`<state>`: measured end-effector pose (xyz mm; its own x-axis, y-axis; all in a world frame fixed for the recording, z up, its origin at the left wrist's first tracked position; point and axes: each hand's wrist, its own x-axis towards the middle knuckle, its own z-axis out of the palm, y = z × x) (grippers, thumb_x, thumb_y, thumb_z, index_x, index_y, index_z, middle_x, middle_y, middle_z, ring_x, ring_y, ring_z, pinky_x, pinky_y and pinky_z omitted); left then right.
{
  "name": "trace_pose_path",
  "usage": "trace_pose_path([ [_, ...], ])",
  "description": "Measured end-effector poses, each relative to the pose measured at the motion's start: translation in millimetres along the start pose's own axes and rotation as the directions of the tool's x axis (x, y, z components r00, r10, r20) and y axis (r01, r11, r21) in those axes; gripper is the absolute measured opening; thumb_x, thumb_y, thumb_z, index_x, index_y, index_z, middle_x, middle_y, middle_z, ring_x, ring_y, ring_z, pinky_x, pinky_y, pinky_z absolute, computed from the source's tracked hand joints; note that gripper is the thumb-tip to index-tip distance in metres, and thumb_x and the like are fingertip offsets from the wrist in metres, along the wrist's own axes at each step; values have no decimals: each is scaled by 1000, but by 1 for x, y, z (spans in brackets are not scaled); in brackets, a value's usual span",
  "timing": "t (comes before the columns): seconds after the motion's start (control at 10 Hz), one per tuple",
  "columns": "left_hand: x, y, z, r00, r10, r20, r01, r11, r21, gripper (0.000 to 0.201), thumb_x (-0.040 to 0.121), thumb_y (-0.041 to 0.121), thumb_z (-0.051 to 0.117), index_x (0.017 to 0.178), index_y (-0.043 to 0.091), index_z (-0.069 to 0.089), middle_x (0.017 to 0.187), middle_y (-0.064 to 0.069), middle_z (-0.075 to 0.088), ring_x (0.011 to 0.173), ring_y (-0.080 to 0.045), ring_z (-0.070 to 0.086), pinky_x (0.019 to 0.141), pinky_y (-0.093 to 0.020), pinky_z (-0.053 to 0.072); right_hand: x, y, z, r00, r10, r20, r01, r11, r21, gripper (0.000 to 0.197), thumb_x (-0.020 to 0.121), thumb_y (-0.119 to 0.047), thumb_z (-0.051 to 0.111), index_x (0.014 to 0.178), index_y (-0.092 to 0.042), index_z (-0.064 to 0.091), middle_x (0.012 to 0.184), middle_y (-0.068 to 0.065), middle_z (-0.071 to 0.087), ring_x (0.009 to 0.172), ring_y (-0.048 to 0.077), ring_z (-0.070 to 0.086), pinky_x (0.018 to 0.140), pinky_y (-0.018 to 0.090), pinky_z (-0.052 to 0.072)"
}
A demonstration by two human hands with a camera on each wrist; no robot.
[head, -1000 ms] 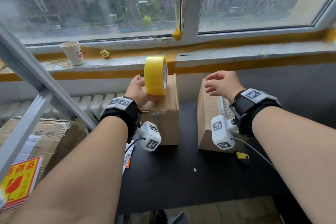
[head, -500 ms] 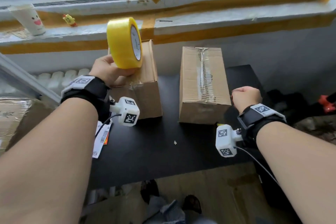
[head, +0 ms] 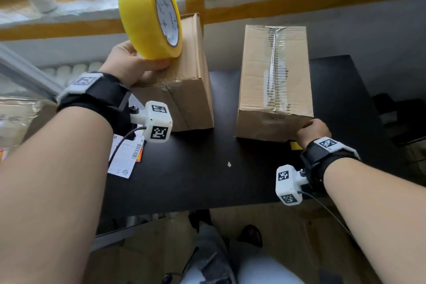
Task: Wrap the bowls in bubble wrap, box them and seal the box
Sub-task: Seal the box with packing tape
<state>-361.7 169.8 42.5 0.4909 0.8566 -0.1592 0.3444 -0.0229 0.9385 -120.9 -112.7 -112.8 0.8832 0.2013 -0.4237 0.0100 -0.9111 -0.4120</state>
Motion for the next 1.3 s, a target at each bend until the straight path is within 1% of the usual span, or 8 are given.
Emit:
trace_pose_path([
  [0.3,-1,2,-2,1000,15,11,-16,999,31,32,70,4,82,91,24,68,80,12,74,76,-5,68,70,-21,54,-2,-14,-14,984,58,170,-48,997,-62,35,97,-8,48,128,8,54,132,25,55,123,38,52,83,37,40],
  [0.4,-4,6,-3,1000,27,-6,-27,998,57,33,67,7,84,88,27,69,91,7,72,86,-12,66,84,-28,51,-5,-24,-32,990,115,83,-113,993,-26,23,95,-12,52,105,7,61,113,26,62,101,39,59,79,39,40],
  [0.5,-9,15,-4,998,41,45,-45,994,100,33,65,8,85,85,28,68,74,18,72,74,3,65,77,-17,47,-9,-32,-59,997,74,38,-75,996,42,22,89,-23,56,90,-2,54,92,17,55,86,36,55,75,34,39],
  [0.7,-16,45,-11,979,-36,199,-5,980,200,60,32,50,84,89,31,74,106,4,72,109,-16,62,106,-39,40,-26,-58,-110,994,-66,-90,77,990,118,33,80,-35,62,95,-7,59,86,10,58,78,31,53,67,31,37],
  [0.8,-18,57,-13,971,9,238,-54,982,182,82,36,70,83,107,31,70,112,7,70,110,-15,62,105,-40,40,-39,-84,-130,967,-188,-169,205,975,90,40,78,-47,62,95,-11,65,92,10,66,79,31,59,65,31,40],
  [1.0,-32,84,-13,985,-9,172,-15,991,137,85,49,75,69,113,20,60,121,-1,59,113,-20,51,92,-38,33,-78,-144,-145,807,-591,-5,589,804,-84,25,80,-48,68,89,-26,58,81,-5,60,75,19,57,62,29,41],
  [1.2,-26,85,-9,991,-33,126,16,991,130,40,86,60,56,101,23,55,112,-1,57,104,-20,51,92,-37,38,-111,-170,-136,655,-648,388,706,708,-9,21,75,-23,76,92,-13,72,73,5,68,63,13,61,60,23,50],
  [1.3,-24,82,-6,984,-41,172,43,999,-7,32,87,52,60,103,24,59,119,-5,64,107,-22,61,100,-43,47,-125,-184,-125,599,-677,428,764,643,-54,23,75,-25,75,96,-17,74,78,1,70,64,8,59,60,20,48],
])
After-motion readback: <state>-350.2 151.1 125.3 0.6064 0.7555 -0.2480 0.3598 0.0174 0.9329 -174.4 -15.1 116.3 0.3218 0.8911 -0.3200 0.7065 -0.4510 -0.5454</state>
